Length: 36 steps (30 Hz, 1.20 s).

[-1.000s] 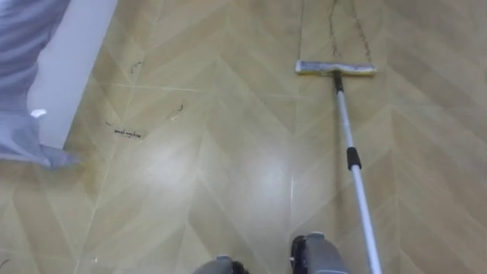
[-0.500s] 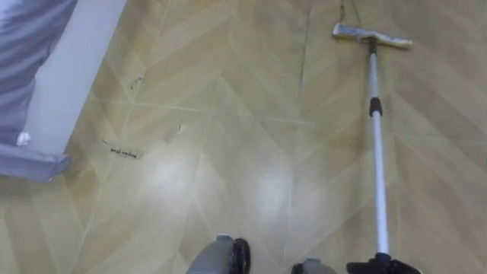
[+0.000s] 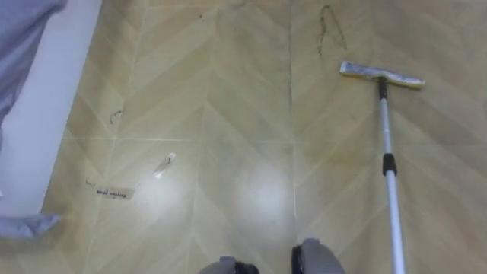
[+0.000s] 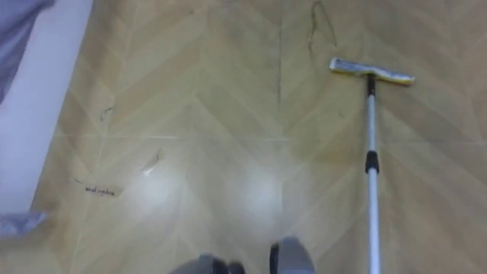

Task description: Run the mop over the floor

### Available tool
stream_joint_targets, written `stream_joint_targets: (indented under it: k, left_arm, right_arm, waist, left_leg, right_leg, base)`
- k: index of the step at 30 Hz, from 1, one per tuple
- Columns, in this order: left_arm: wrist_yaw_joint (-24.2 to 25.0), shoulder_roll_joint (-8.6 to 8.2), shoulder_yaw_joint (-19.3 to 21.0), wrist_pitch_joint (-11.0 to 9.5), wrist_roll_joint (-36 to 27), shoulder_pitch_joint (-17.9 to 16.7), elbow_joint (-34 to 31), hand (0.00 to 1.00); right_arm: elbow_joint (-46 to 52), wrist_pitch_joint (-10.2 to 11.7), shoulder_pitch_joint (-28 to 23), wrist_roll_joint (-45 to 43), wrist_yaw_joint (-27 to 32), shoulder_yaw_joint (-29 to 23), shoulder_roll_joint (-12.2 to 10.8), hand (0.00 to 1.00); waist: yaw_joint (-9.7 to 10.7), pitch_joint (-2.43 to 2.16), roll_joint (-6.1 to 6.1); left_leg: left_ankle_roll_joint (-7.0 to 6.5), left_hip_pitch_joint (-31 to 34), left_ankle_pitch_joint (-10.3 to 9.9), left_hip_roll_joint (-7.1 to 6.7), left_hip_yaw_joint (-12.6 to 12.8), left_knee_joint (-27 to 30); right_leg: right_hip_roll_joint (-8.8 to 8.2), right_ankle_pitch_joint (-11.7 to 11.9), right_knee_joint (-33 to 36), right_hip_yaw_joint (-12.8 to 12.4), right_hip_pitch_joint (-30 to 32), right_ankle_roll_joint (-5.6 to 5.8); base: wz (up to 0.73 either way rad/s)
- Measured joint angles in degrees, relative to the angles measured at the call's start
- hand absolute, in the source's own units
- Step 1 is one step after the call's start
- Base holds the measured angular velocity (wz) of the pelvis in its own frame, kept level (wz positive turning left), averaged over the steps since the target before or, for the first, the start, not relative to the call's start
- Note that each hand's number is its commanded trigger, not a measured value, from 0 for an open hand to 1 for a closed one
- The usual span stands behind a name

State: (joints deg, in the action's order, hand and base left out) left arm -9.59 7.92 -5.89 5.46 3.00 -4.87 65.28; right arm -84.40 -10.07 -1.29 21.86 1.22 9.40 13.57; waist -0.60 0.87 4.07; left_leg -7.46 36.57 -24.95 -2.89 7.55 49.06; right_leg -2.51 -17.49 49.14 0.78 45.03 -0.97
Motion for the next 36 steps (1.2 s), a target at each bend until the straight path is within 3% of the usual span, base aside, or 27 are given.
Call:
stream_joint_targets:
  k: [2, 5, 6, 7, 8, 9, 11, 12, 13, 15, 18, 19, 20, 21, 22, 24, 26, 28, 30, 32, 34, 36]
  left_arm:
    - [-0.02, 0.19, 0.25, 1.72, 0.0, 0.17, 0.54, 0.0]
    - [-0.02, 0.37, -0.01, 3.18, -0.31, 0.54, 0.27, 0.0]
    - [-0.02, 0.48, -0.1, 3.2, -0.65, 0.86, 0.08, 0.0]
    - [-0.02, 0.65, -0.44, 3.28, -1.19, 1.22, -0.11, 0.0]
    - [0.02, 0.81, -0.91, 3.3, -1.19, 1.22, -0.09, 0.0]
    - [0.27, 0.78, -1.33, 3.24, -1.17, 1.3, -0.21, 0.0]
    - [0.59, 0.79, -1.33, 3.16, -0.91, 1.24, -1.27, 0.0]
    - [1.25, 0.85, -1.3, 3.09, -0.57, 0.98, -1.62, 0.0]
    - [1.92, 0.88, -1.24, 3.24, -0.01, 0.02, -1.55, 0.0]
    - [3.05, 0.82, -1.31, 3.19, 0.25, -0.02, -1.38, 0.0]
    - [3.84, 0.73, -1.13, 2.86, 0.42, 0.53, -1.37, 0.0]
    - [3.65, 0.82, -1.01, 2.84, 0.39, 0.77, -1.1, 0.0]
    - [3.52, 0.83, -0.97, 2.85, 0.39, 1.24, -0.79, 0.0]
    - [3.49, 0.74, -0.98, 2.71, 0.4, 2.49, -0.7, 0.0]
    - [3.2, 0.67, -1.08, 2.15, 0.33, 2.94, -1.36, 0.0]
    - [2.01, 0.49, -1.05, 1.31, -0.09, 3.07, -2.06, 0.0]
    - [0.94, 0.48, -1.02, 1.24, -0.11, 3.12, -2.27, 0.0]
    - [-0.19, 0.32, -1.01, 1.71, -0.14, 2.88, -2.81, 0.0]
    - [-0.34, 0.19, -0.96, 1.77, -0.16, 1.72, -3.06, 0.0]
    - [-0.64, 0.22, -0.55, 1.78, -0.28, 0.58, -3.66, 0.0]
    - [-1.1, 0.3, -0.36, 2.19, -1.34, 0.36, -3.37, 0.0]
    - [-1.13, 0.41, -0.38, 2.65, -2.65, 0.35, -3.37, 0.0]
  right_arm:
    - [-0.13, -1.62, 2.51, -2.65, 0.76, -2.03, 0.38, 1.0]
    - [-1.02, -2.93, 9.14, -4.18, 1.82, -2.22, 2.49, 1.0]
    - [-1.02, -2.89, 12.12, -4.15, 2.03, -1.93, 3.5, 1.0]
    - [-0.82, -2.57, 14.97, -4.14, 2.21, -1.55, 4.19, 1.0]
    - [-0.57, -2.21, 16.22, -4.13, 2.35, -1.54, 4.16, 1.0]
    - [-0.12, -1.47, 18.31, -4.07, 2.33, -1.6, 4.25, 1.0]
    - [1.16, -0.99, 20.25, -4.07, 2.32, -1.72, 4.63, 1.0]
    - [2.11, -0.83, 20.76, -4.11, 2.36, -1.7, 4.81, 1.0]
    - [2.13, -0.36, 20.42, -4.32, 2.19, -1.64, 4.27, 1.0]
    - [2.07, 0.12, 18.28, -4.52, 1.08, -0.99, 3.78, 1.0]
    - [1.87, -0.03, 13.64, -6.6, 0.63, 2.33, 4.74, 1.0]
    - [1.82, -0.02, 12.52, -9.28, 1.25, 3.04, 4.88, 1.0]
    - [1.75, 0.03, 11.88, -10.62, 1.53, 3.1, 4.95, 1.0]
    - [1.44, 0.03, 10.11, -12.1, 2.38, 3.12, 5.09, 1.0]
    - [1.4, 0.01, 7.99, -12.37, 3.29, 3.17, 4.92, 1.0]
    - [1.61, 0.01, 6.0, -12.31, 4.1, 3.33, 4.1, 1.0]
    - [1.74, 0.09, 4.73, -10.9, 4.26, 3.47, 2.67, 1.0]
    - [1.82, 0.22, 2.32, -8.21, 4.04, 3.4, 0.59, 1.0]
    - [1.84, 0.23, 0.86, -7.04, 3.75, 3.23, -0.31, 1.0]
    - [1.96, 0.23, 0.57, -6.41, 3.13, 2.87, -0.68, 1.0]
    - [1.92, 0.15, 0.05, -6.4, 2.99, 2.73, -0.78, 1.0]
    - [1.93, 0.15, 0.44, -6.15, 2.99, 2.74, -0.82, 1.0]
  waist:
    - [-0.96, 0.16, -0.31]
    - [-1.75, 0.63, -0.98]
    - [-2.81, 0.89, -1.2]
    - [-4.27, 1.13, -1.57]
    - [-4.93, 1.44, -2.18]
    - [-5.74, 1.41, -2.37]
    - [-6.38, 1.64, -2.73]
    - [-7.44, 1.38, -2.32]
    - [-7.65, 1.46, -2.74]
    - [-7.58, 1.04, -2.25]
    - [-7.56, 0.79, -2.14]
    - [-7.48, 0.66, -2.22]
    - [-7.18, 0.7, -2.19]
    - [-5.97, 0.81, -1.64]
    - [-5.6, 0.59, -0.96]
    - [-5.5, -0.01, 0.08]
    - [-4.18, -0.03, 0.5]
    - [-3.5, 0.09, 0.05]
    - [-3.11, -0.05, -0.38]
    - [-2.94, -0.07, -0.88]
    - [-2.78, 0.12, -1.76]
    - [-2.68, 0.33, -2.71]
  left_leg:
    - [0.97, -0.38, -1.11, 0.25, -0.46, 1.6]
    - [2.9, 1.12, -2.48, 0.6, -2.27, 7.63]
    - [4.39, 3.12, -1.64, 1.7, -2.17, 12.41]
    - [7.15, 5.3, 0.4, 2.6, -2.29, 17.7]
    - [7.81, 6.39, 1.76, 2.69, -2.45, 19.73]
    - [7.88, 8.78, 1.9, 2.62, -3.48, 19.91]
    - [7.68, 12.25, 2.23, 2.78, -3.58, 12.11]
    - [7.02, 13.17, 4.08, 3.0, -3.72, 6.38]
    - [6.27, 12.63, 6.47, 3.13, -3.94, 4.38]
    - [4.91, 10.4, 7.7, 3.11, -3.33, 2.19]
    - [2.37, 7.82, 6.48, 2.9, -1.06, 1.93]
    - [0.58, 7.44, 5.64, 2.04, -0.7, 2.3]
    - [0.11, 7.21, 5.18, 1.53, -0.44, 2.39]
    - [-1.15, 6.45, 4.47, 0.66, -0.38, 2.68]
    - [-1.62, 5.96, 3.41, 0.31, -0.47, 2.88]
    - [-1.77, 5.63, 2.56, 0.2, -0.54, 2.31]
    - [-1.97, 5.03, 2.42, 0.11, -0.51, 1.3]
    - [-1.52, 3.09, 1.69, -0.09, -0.47, 0.07]
    - [-0.53, 1.64, 0.39, -0.02, -0.84, 0.21]
    - [0.67, 0.76, -0.58, 0.15, -1.58, 0.68]
    - [2.49, 0.71, -1.84, 0.42, -2.46, 4.31]
    - [3.49, 1.04, -2.36, 0.52, -3.05, 8.39]
  right_leg:
    - [-0.82, -0.31, 1.42, 1.94, -0.64, -0.76]
    - [-1.41, -4.3, 5.73, 3.2, -0.73, -1.92]
    - [-0.76, -5.66, 7.54, 3.22, -0.65, -2.22]
    - [-0.24, -6.73, 9.14, 3.15, -0.74, -2.77]
    - [-0.21, -7.17, 9.84, 3.03, -0.78, -2.99]
    - [0.15, -7.51, 10.04, 3.01, -0.83, -3.16]
    - [0.37, -7.66, 9.69, 3.05, -0.97, -3.0]
    - [0.57, -7.91, 9.16, 3.06, -1.75, -2.54]
    - [0.52, -8.3, 8.2, 2.99, -3.42, -1.83]
    - [0.44, -8.73, 5.76, 2.97, -6.08, -1.02]
    - [-0.66, -8.98, 4.9, 2.12, -8.34, 0.85]
    - [-1.15, -9.08, 7.05, 1.83, -8.02, 1.05]
    - [-1.58, -8.73, 8.81, 1.62, -7.61, 1.45]
    - [-2.22, -7.02, 12.32, 0.8, -6.01, 1.96]
    - [-2.38, -4.68, 15.62, 0.09, -4.31, 2.56]
    - [-2.32, -4.32, 14.52, -0.22, -1.62, 2.87]
    - [-2.4, -4.26, 8.43, 0.8, 0.57, 2.88]
    - [-2.14, -1.11, -0.29, 1.74, 1.35, 1.76]
    - [-2.07, 1.79, -1.14, 2.6, 0.42, 0.83]
    - [-1.32, 0.9, -0.12, 3.08, -0.44, -0.13]
    - [-1.73, -2.22, 3.28, 3.93, -0.98, -1.31]
    - [-2.14, -5.18, 6.53, 4.12, -1.37, -2.5]
  base:
    - [0.0]
    - [0.26]
    - [0.14]
    - [0.08]
    - [0.12]
    - [0.28]
    - [0.24]
    - [0.0]
    - [0.0]
    - [0.24]
    - [0.08]
    - [-0.17]
    - [0.05]
    - [0.22]
    - [0.16]
    - [-0.12]
    - [-0.05]
    - [0.06]
    - [0.02]
    - [-0.02]
    - [0.18]
    - [0.18]
